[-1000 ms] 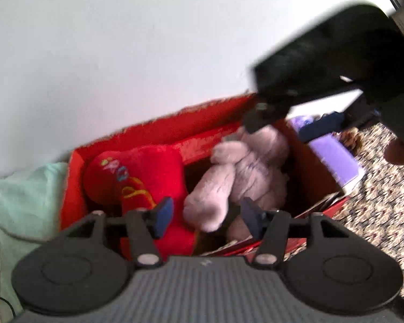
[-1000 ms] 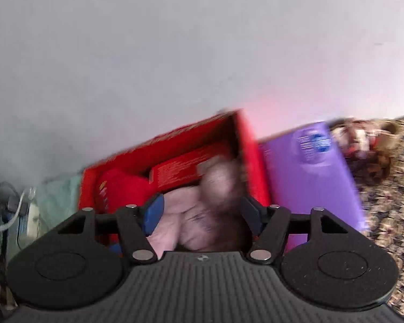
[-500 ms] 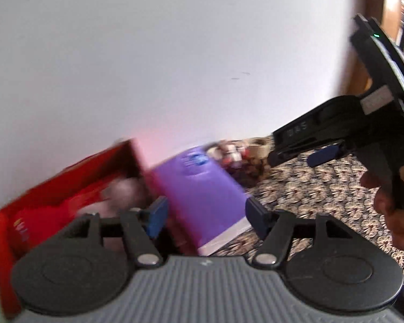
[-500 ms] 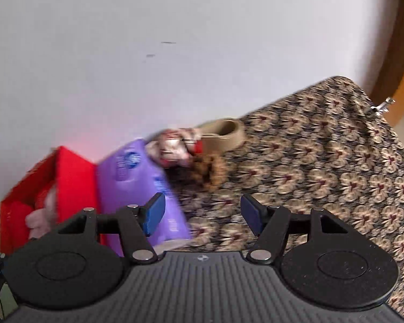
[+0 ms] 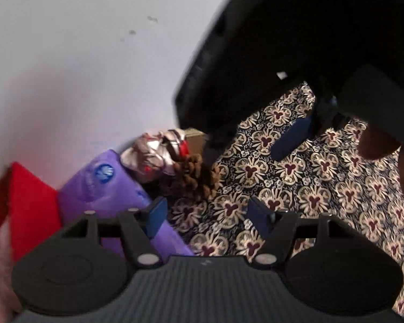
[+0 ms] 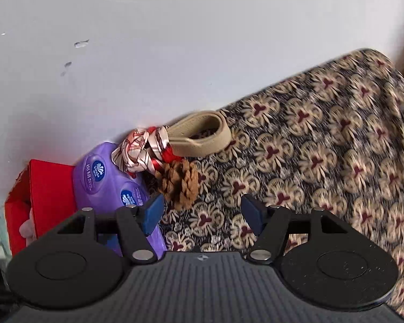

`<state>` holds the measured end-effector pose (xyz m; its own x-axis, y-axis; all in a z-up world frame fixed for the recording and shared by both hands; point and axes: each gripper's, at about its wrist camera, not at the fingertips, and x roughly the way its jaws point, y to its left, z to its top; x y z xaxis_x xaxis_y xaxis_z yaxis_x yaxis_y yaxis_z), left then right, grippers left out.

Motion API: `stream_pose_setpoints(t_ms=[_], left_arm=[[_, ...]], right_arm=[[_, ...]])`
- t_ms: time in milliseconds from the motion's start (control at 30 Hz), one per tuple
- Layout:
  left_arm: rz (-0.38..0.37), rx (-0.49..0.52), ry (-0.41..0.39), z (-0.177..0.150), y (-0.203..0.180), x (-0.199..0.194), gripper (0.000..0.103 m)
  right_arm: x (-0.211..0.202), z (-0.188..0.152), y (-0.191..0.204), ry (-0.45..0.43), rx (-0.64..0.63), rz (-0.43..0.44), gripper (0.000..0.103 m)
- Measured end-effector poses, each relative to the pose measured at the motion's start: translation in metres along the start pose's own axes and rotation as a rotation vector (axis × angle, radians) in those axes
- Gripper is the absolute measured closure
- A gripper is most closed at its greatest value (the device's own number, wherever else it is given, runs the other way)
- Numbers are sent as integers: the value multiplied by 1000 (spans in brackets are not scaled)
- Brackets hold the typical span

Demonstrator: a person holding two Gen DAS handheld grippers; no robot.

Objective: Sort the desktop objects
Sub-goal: 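Move the right tool toward the pine cone and scarf, then close the right gripper on the brown pine cone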

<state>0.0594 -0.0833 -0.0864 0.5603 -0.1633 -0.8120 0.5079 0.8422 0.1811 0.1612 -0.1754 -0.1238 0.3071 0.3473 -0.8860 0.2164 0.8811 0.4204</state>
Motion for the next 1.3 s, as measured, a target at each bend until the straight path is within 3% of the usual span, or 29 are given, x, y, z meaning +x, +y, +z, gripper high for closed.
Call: stream_pose_setpoints(t_ms=[133,267,367,433,567,667,900,1067,1300], left_arm=[[51,-19,26,4,0,24,24],[73,-30,37,6,2,41,24],[59,-47,53,7,5,51,36],[52,-44,79,6,6,59,49],[70,-6,66,4,-1,63,57],[55,-10,69,5,-1,63,60],[8,22,67,1,-11,48,61],[-9,32,16,-3,-15,15,61],[60,-37,-72,-14,16,-40,61]], right_arm=[[15,13,7,43,-72,-2,30],[33,21,13,89,-85,22,28],[47,25,15,130,-86,33,29],[56,28,11,152,-69,38,29],[66,26,5,188,-56,83,35],[61,23,3,184,-44,112,53],[31,2,-3,158,-29,132,56],[5,-16,-8,136,-24,134,56],[-42,-43,42,20,-167,160,55]])
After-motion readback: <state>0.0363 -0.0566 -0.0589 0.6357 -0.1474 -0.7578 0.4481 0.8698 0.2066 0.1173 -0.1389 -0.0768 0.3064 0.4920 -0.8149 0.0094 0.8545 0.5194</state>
